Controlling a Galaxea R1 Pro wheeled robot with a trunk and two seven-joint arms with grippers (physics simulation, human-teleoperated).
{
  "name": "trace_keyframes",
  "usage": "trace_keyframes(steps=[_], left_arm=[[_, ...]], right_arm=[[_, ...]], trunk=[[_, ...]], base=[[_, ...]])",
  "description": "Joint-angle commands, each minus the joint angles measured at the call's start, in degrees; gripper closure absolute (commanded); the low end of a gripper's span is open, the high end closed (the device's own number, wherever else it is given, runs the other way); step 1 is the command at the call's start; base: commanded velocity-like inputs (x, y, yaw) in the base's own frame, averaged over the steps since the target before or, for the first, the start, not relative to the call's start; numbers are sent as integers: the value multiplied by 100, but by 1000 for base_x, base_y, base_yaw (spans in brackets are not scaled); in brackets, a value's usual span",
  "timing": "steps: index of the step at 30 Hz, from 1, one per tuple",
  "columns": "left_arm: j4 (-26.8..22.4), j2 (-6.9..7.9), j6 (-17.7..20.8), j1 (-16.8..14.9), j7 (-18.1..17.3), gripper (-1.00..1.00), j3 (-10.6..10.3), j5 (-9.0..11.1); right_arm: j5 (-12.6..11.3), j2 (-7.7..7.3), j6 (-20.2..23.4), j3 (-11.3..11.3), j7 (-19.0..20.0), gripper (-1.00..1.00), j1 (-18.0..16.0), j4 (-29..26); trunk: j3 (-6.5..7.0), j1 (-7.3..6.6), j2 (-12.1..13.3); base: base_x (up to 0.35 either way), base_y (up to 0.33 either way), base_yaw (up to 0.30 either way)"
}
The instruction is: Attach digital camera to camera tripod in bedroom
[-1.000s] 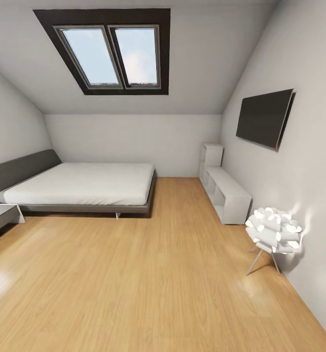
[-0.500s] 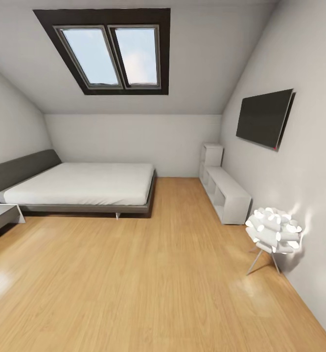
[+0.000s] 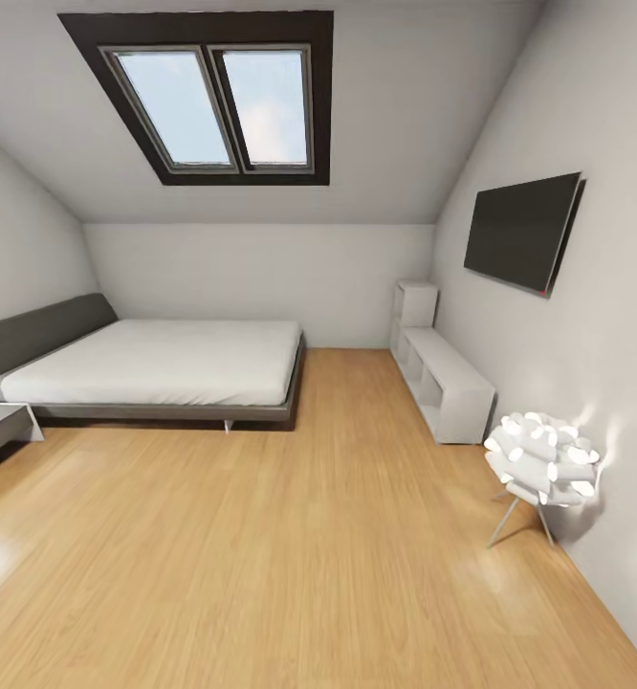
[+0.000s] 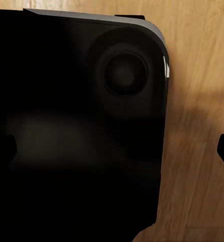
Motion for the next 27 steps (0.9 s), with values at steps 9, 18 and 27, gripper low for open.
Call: trace_keyframes(steps=[9, 18, 27], left_arm=[[-1, -5, -11, -1, -1, -100, 39, 16], [-1, -10, -11, -1, -1, -100, 39, 18], [-1, -10, -11, -1, -1, -100, 39, 15]], right_arm=[[4, 1, -17, 11, -6, -100, -1, 0], [-1, -9, -20, -1, -7, -100, -1, 0], [-24, -1, -29, -28, -9, -100, -1, 0]], trunk=[[-5, 0, -2], [-5, 0, -2], [-5, 0, -2]], base=[[10, 0, 56], [1, 0, 18], [0, 0, -197]])
